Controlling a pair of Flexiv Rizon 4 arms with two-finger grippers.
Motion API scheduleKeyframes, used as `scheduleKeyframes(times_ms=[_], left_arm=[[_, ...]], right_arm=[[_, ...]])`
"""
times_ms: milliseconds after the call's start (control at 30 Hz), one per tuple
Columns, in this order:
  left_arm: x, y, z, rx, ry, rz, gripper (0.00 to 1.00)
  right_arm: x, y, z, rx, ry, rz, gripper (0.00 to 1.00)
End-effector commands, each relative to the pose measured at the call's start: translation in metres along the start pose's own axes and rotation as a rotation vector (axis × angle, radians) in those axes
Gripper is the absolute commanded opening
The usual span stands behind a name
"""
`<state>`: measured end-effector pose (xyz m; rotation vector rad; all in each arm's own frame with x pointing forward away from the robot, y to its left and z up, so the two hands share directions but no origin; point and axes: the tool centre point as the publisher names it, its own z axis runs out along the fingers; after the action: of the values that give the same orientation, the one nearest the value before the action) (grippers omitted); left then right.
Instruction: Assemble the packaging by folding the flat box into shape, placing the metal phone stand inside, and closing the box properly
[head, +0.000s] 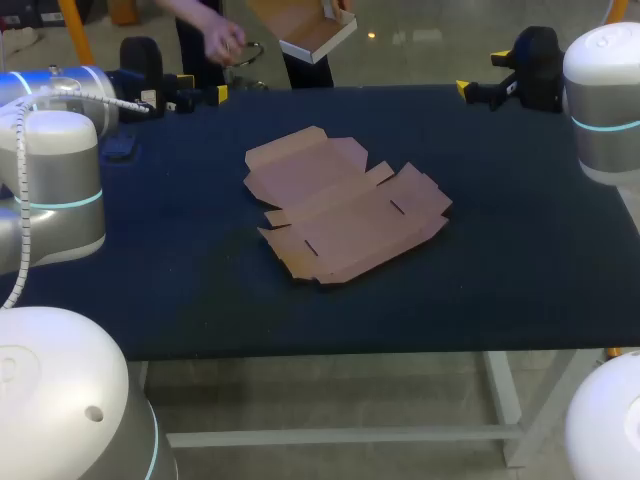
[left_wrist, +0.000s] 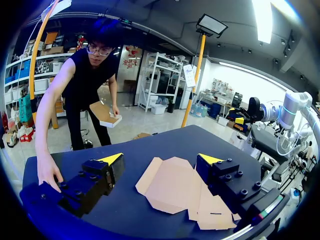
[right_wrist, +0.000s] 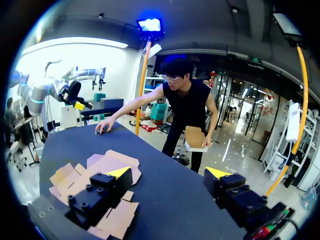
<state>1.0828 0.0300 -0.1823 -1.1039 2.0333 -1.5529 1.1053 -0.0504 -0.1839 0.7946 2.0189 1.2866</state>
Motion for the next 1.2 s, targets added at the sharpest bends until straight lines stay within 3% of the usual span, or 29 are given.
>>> scheduleKeyframes(times_ms=[33, 1200], left_arm=[[0.0001, 0.0000, 0.0003, 0.000, -0.001, 0.000, 1.00], [-0.0007, -0.0004, 0.0030, -0.011, 0.002, -0.014, 1.00]], right_arm=[[0.0005, -0.0003, -0.0004, -0.002, -0.001, 0.000, 1.00], [0.0005, -0.0003, -0.0004, -0.002, -0.001, 0.000, 1.00]])
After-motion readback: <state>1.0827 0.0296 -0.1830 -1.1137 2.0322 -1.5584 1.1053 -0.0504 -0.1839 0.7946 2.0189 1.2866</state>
